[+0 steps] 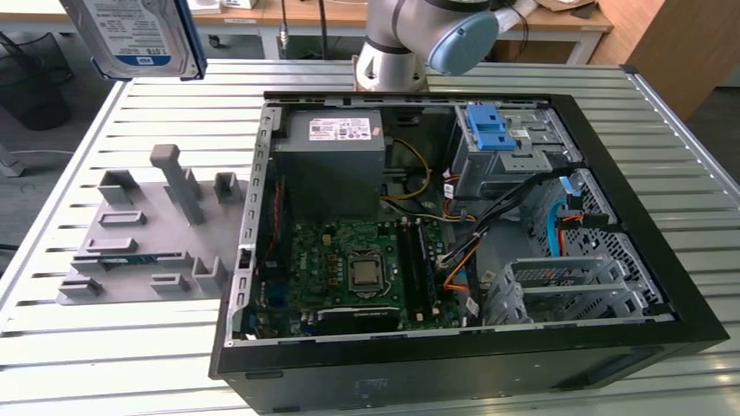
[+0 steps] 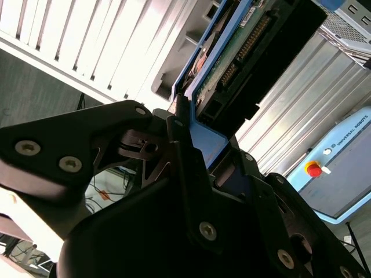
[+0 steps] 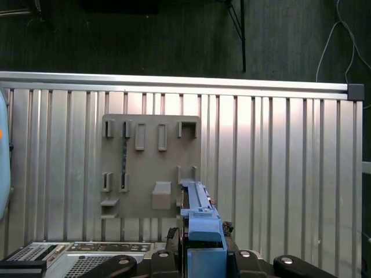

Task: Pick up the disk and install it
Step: 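Pick up the disk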

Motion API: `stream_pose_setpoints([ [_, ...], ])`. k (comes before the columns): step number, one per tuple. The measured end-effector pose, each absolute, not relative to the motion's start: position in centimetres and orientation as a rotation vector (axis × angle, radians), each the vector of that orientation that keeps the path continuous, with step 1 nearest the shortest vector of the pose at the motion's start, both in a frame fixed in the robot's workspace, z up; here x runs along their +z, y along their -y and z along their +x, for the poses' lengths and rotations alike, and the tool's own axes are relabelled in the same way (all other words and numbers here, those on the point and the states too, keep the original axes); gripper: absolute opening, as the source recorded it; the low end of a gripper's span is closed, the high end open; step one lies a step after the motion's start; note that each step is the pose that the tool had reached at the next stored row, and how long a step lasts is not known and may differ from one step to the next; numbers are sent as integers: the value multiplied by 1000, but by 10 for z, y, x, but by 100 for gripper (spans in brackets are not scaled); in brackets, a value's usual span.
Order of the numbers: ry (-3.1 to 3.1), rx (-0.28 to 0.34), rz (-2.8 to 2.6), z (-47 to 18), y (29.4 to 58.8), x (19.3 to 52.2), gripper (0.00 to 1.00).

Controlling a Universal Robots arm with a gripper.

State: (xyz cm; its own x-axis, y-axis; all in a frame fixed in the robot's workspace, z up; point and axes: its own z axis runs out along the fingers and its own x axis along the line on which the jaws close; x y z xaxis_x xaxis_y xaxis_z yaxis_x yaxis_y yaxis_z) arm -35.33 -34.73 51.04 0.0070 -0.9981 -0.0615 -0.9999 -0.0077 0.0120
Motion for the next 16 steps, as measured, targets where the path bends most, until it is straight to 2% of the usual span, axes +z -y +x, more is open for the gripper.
stream_pose_setpoints([
  [16, -2188, 81, -2204, -349, 347, 510, 36],
])
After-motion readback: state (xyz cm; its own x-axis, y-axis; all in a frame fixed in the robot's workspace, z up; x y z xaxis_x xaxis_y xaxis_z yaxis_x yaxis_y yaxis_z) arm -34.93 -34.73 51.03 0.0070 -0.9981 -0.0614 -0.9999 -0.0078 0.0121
